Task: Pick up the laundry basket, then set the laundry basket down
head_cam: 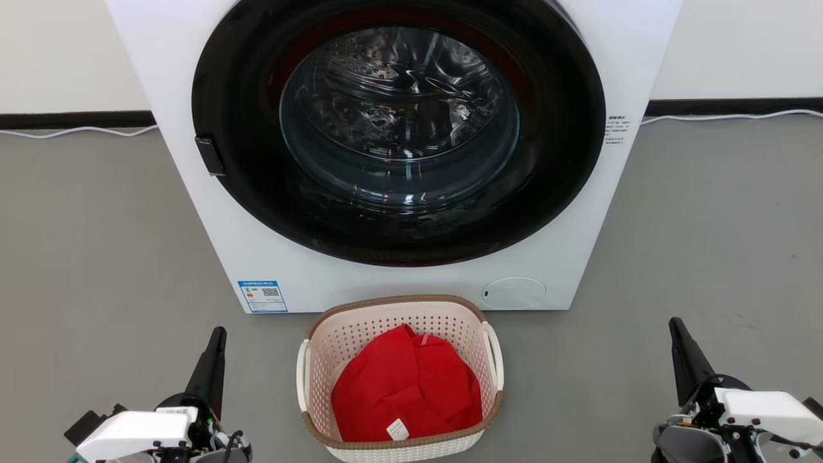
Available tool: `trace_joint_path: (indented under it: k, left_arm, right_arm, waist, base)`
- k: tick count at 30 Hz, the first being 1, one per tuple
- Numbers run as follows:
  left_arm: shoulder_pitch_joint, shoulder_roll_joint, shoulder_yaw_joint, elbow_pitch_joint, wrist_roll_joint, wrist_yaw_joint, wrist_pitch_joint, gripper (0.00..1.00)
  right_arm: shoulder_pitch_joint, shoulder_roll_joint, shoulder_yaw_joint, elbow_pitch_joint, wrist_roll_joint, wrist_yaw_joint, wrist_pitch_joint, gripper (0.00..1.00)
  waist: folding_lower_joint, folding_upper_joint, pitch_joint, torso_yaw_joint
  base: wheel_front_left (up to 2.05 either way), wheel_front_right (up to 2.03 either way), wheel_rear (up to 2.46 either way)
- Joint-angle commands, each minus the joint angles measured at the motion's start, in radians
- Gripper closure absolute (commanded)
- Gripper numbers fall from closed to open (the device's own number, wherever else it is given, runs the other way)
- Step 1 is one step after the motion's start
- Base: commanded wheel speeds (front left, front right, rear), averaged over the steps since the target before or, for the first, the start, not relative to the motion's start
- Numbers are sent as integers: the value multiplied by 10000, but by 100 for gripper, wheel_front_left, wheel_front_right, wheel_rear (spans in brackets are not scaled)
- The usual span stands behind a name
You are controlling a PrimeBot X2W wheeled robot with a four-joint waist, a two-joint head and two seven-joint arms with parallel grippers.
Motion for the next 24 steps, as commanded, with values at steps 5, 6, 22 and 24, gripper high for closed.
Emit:
trace_joint_path:
  k: [5,6,22,24]
  left_arm:
    - [-532,106,293,-218,18,-63,62,100]
    - [-532,106,293,-218,18,-63,62,100]
    - [-532,106,293,-218,18,-63,61,100]
    - [-532,106,293,-218,18,-63,61,100]
  right_arm:
    - [-410,-33,182,-280,-93,73,104,100]
    - [-410,-33,183,-280,-93,73,104,100]
    - [-410,-33,183,-280,-93,73,104,100]
    - [-410,-33,183,-280,-93,73,104,100]
  waist:
    - [0,-1,0,0]
    - [0,-1,0,0]
    - [0,-1,0,0]
    - [0,-1,0,0]
  base:
    - [0,0,0]
    - [0,0,0]
    - [0,0,0]
    - [0,0,0]
